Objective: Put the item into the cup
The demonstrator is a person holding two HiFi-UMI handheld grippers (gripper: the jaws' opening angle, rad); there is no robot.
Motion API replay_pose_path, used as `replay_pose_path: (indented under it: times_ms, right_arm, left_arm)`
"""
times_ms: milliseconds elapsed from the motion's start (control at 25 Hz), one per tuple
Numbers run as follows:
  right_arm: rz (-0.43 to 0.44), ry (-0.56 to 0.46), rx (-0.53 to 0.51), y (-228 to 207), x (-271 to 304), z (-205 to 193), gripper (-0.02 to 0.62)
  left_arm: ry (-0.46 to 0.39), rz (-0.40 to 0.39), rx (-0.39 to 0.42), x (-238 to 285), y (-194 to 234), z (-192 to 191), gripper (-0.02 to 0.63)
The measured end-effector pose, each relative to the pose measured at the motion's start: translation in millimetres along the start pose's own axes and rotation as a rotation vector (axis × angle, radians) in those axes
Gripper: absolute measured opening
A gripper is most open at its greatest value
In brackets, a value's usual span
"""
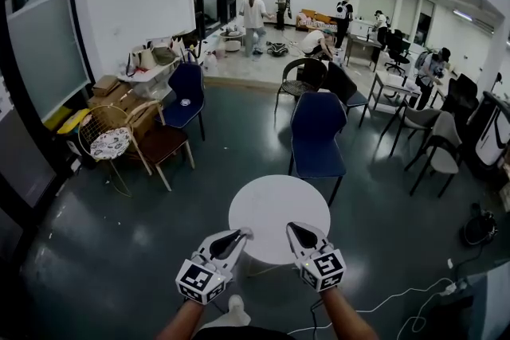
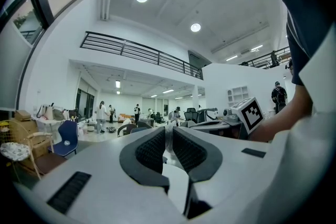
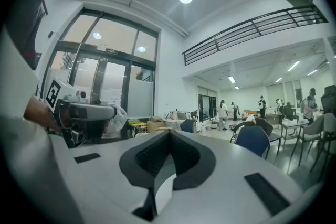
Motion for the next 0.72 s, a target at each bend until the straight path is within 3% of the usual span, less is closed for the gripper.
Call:
replay_pose_path:
  times_ms: [720]
  right_arm:
    - [-0.039,0.038,-0.005,-37,111,7,0.015]
  left_arm:
    - [0.015,-0.059,-0.015,62,110,-2,0.052]
Point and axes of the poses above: the fingertips, and each gripper's own axes: x forward along the fingers, y to its left, z out of its top, the point moved 4 cm from there along -x, backward along the fingers
